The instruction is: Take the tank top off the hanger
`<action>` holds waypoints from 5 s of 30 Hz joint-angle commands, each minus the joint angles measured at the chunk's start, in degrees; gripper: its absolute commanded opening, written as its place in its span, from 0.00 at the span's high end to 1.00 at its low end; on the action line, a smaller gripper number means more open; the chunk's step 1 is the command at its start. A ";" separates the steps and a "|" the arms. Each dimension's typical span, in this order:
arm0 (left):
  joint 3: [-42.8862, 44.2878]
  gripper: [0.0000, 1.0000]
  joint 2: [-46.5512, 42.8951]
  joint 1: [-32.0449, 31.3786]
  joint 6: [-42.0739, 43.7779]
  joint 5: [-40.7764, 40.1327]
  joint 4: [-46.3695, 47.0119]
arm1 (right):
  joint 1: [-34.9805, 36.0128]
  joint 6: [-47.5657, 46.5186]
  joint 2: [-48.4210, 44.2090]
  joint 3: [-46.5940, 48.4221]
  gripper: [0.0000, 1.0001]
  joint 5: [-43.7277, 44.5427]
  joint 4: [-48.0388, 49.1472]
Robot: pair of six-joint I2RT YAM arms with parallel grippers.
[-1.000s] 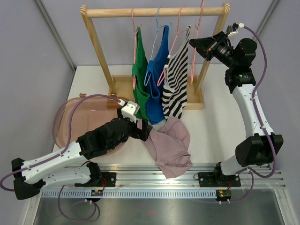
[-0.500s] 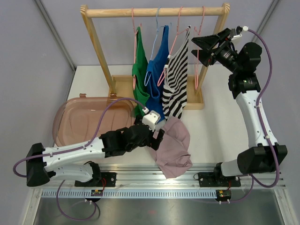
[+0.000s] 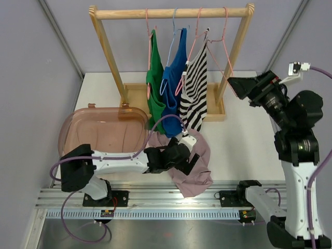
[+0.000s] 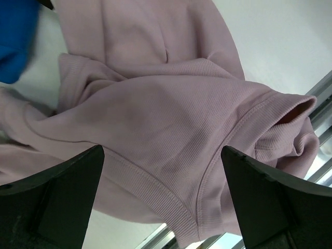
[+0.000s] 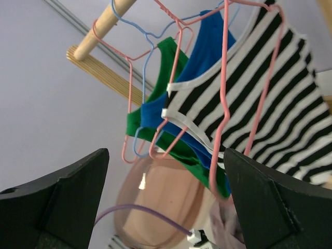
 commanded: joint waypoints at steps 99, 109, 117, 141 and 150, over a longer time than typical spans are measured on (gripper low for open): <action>1.47 0.01 -43.68 53.40 6.08 6.19 -31.21 | 32.24 -32.01 56.30 67.26 0.86 58.55 -29.52; 1.56 0.01 -45.08 53.40 6.25 7.16 -30.95 | 32.15 -34.20 51.03 67.08 1.00 53.19 -27.42; 2.79 0.01 -46.76 53.40 6.34 10.76 -30.25 | 32.24 -34.21 47.16 66.56 1.00 47.48 -26.09; 26.95 0.01 -29.46 17.20 10.36 5.06 -7.23 | 32.15 -20.42 -1.44 16.37 1.00 11.71 -23.45; 44.36 0.06 -13.30 1.81 22.68 -9.00 -5.90 | 32.15 -18.74 -5.66 20.93 1.00 2.92 -30.93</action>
